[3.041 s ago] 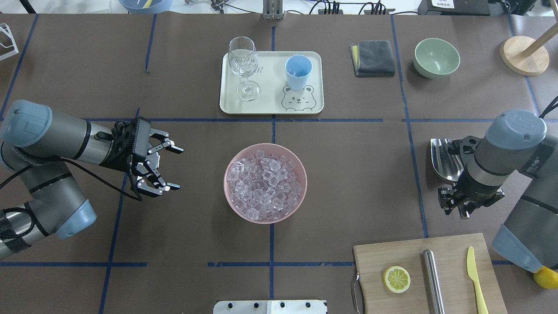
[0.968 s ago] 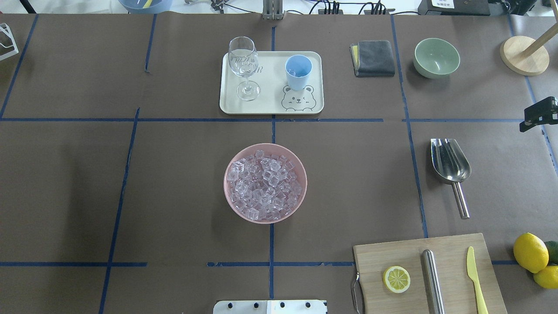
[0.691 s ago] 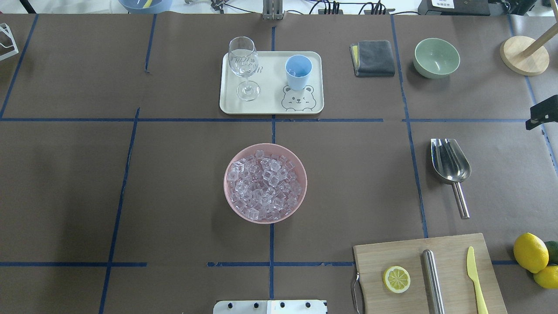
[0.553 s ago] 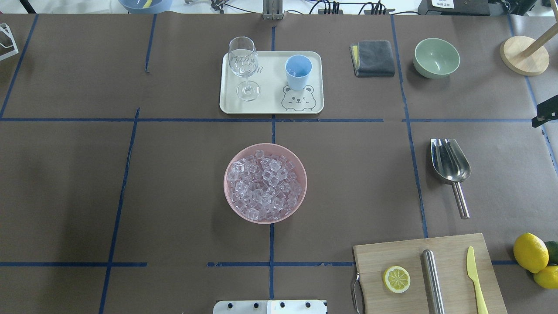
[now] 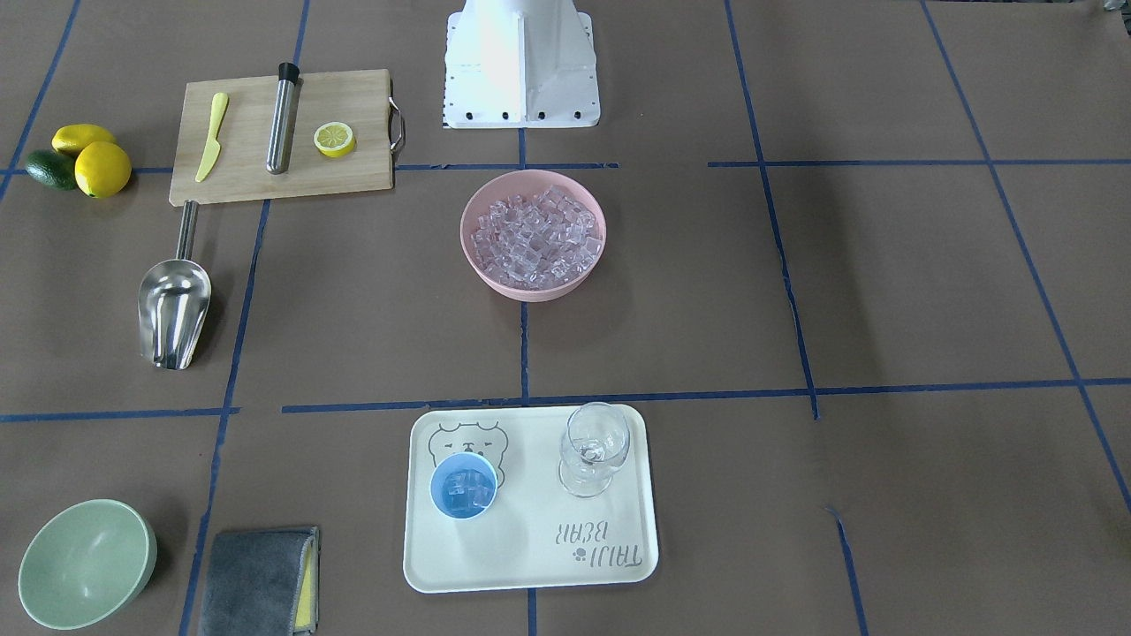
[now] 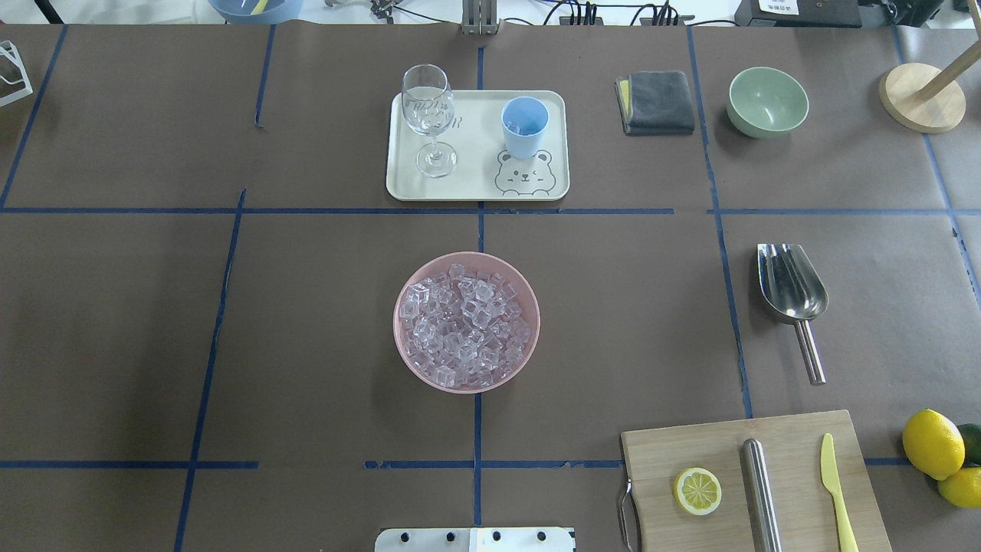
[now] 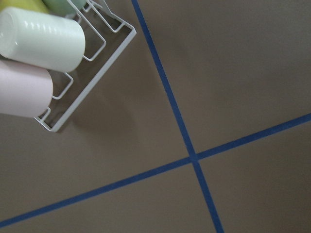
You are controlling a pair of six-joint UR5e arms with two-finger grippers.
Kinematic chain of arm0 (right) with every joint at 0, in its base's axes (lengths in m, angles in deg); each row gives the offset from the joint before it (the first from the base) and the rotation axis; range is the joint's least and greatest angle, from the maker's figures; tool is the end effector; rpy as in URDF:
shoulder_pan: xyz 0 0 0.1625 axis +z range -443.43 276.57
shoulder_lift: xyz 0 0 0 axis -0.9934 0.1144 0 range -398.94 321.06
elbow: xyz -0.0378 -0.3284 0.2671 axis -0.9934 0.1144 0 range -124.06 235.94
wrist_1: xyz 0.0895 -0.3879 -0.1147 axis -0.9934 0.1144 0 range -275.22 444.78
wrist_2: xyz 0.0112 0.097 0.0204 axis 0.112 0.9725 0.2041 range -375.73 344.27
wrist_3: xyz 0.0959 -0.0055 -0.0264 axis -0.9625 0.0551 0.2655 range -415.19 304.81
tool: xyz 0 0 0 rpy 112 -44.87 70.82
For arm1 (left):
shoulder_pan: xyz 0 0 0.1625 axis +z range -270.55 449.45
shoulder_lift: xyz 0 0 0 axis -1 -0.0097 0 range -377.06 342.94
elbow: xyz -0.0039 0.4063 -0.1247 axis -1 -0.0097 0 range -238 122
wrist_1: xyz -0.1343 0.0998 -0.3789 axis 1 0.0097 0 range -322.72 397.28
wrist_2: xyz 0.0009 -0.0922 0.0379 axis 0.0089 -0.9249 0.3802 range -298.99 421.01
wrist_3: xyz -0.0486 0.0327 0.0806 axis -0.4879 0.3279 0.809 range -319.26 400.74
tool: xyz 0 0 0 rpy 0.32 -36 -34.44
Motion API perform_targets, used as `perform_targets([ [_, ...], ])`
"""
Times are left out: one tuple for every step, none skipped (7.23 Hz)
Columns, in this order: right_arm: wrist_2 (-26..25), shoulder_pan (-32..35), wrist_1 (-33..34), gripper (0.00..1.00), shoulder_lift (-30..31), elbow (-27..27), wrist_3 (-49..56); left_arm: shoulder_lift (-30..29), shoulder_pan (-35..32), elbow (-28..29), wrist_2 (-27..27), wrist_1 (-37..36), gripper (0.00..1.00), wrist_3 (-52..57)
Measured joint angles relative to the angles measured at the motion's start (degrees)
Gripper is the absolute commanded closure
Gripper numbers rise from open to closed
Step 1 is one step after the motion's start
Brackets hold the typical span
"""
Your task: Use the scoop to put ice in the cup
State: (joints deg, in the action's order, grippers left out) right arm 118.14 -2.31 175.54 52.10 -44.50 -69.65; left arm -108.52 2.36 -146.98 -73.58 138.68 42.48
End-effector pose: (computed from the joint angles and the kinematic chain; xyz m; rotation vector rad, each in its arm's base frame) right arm -0.0119 -0.4928 0.5793 -0.0142 -0.7774 0.0348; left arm -0.0370 -0.5176 0.6334 0.1883 0.7780 0.1572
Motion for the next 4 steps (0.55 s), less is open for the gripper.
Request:
perform_targets([
  [0.7,1.3,0.1,0.0,0.0,1.5,3.0,-0.3,-1.0,-1.9,-3.5,-6.5,0.0,-0.1],
  [1.3,2.3,0.4,0.0,0.0,2.4,4.3,0.2,-1.8,-4.6,-6.2,-10.1,0.0,-1.8],
  [2.0,3.3,0.6,0.0,-0.1,3.0,4.7,1.1,-2.1,-6.3,-7.2,-11.5,0.0,-5.1],
  [2.7,4.1,0.8,0.0,-0.3,3.2,4.9,1.8,-2.2,-6.6,-7.1,-11.3,0.0,-7.2],
])
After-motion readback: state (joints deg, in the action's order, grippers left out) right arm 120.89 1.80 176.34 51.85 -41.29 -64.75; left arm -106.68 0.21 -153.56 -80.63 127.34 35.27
